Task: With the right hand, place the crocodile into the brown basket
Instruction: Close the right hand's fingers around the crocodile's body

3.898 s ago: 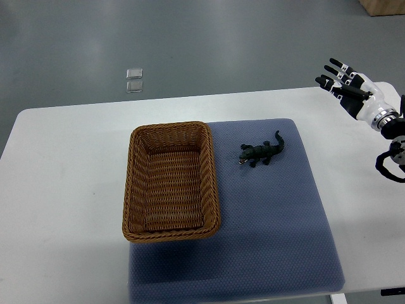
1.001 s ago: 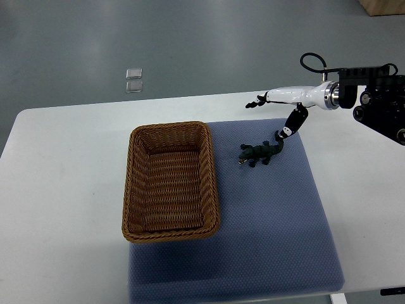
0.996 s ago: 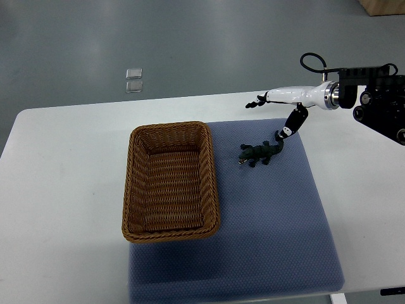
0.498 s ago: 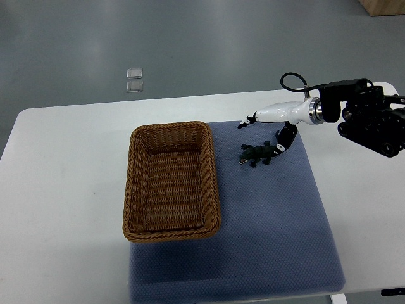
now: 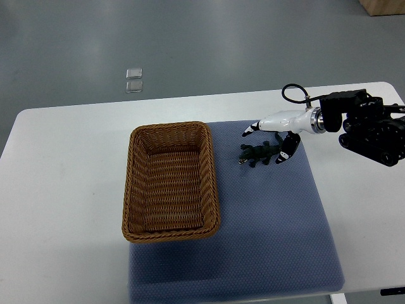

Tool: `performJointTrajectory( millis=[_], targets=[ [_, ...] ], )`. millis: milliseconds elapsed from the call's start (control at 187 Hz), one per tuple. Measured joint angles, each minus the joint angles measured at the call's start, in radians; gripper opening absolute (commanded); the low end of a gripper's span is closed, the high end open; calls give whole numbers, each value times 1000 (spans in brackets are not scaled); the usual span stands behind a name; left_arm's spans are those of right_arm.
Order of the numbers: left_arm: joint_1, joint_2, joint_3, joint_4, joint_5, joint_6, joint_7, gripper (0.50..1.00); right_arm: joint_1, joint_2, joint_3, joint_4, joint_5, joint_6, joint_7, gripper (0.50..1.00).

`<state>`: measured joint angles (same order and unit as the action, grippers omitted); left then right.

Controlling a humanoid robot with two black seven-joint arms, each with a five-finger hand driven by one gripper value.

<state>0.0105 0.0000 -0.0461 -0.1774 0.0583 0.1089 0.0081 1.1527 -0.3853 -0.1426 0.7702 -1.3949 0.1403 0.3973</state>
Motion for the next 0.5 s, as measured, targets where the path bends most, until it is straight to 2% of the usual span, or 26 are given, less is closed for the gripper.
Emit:
performJointTrajectory(
  millis=[171,498],
  targets=[
    [0,0,0,0,0,0,0,1000,-9,6,-22,0,0,-32,0,919],
    [0,0,0,0,0,0,0,1000,-14,12,-31,0,1,-36,2,915]
  ],
)
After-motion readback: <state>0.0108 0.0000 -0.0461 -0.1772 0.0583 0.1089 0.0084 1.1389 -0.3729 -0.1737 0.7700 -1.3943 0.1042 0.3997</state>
